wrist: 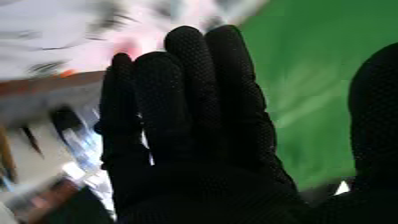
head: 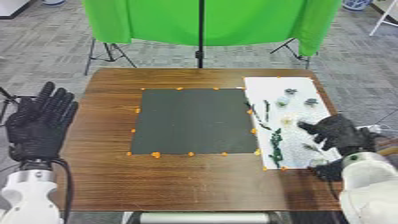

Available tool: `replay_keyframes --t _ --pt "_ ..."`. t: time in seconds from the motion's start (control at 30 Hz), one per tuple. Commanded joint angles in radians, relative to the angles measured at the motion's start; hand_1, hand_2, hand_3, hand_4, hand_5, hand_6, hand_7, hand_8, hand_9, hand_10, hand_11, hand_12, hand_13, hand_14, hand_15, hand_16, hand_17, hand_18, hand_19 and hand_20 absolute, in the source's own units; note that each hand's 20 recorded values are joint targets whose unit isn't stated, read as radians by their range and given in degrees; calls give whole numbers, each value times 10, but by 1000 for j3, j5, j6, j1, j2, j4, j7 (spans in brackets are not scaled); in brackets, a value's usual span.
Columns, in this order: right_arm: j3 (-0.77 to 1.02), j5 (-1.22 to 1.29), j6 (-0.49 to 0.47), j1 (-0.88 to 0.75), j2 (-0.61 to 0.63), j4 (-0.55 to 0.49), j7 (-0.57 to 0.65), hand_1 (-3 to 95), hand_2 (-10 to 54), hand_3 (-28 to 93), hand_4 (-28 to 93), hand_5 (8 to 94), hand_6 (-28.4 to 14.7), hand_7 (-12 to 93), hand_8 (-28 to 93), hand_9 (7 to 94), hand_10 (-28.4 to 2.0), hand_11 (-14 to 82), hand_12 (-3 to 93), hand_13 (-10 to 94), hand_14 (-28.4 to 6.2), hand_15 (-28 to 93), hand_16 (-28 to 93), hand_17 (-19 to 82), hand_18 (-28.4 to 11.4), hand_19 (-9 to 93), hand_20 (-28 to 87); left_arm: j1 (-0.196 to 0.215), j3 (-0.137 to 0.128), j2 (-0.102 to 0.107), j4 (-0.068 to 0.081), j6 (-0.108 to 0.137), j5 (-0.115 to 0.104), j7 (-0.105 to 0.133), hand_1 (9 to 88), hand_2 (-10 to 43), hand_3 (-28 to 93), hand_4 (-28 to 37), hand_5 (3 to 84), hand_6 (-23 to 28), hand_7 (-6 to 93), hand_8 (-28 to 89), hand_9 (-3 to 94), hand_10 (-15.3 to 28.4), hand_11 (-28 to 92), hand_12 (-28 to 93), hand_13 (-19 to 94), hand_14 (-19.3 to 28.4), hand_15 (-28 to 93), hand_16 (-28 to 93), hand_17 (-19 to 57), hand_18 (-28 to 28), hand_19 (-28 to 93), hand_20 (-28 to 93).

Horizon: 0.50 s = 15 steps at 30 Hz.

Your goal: Arrange flowers

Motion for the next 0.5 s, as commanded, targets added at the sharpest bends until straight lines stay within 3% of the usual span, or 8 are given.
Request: replay_keyframes --t 0.03,0.37,0.43,0.5 --pt "-117 -223 -59 21 60 24 -13 276 -95 583 -283 663 -45 335 -139 644 -190 407 265 587 -159 749 258 235 -236 733 302 36 -9 -12 -4 8 7 -16 266 132 757 -283 434 83 43 -70 352 134 142 80 245 107 179 -76 -7 83 188 95" --pt "-356 -345 -107 167 73 130 37 291 -95 563 -281 679 -47 302 -138 655 -189 406 265 602 -161 743 257 247 -246 747 292 44 -7 -18 -5 6 5 -24 266 133 756 -283 437 87 44 -69 359 138 145 88 249 112 184 -75 -8 86 193 96" --pt "-397 -387 -96 187 74 156 52 307 -95 557 -281 700 -59 194 -124 683 -190 355 238 608 -159 732 249 251 -250 750 281 47 -8 -19 -5 9 5 -26 266 134 757 -283 437 87 44 -69 359 138 146 88 249 112 185 -75 -8 86 194 96" --pt "-430 -405 -105 208 72 180 64 332 -95 542 -281 709 -62 162 -119 702 -188 323 223 625 -158 707 240 258 -255 753 274 52 -11 -20 -5 9 6 -27 265 134 757 -283 438 87 45 -68 360 139 146 89 250 112 185 -75 -8 86 194 96"
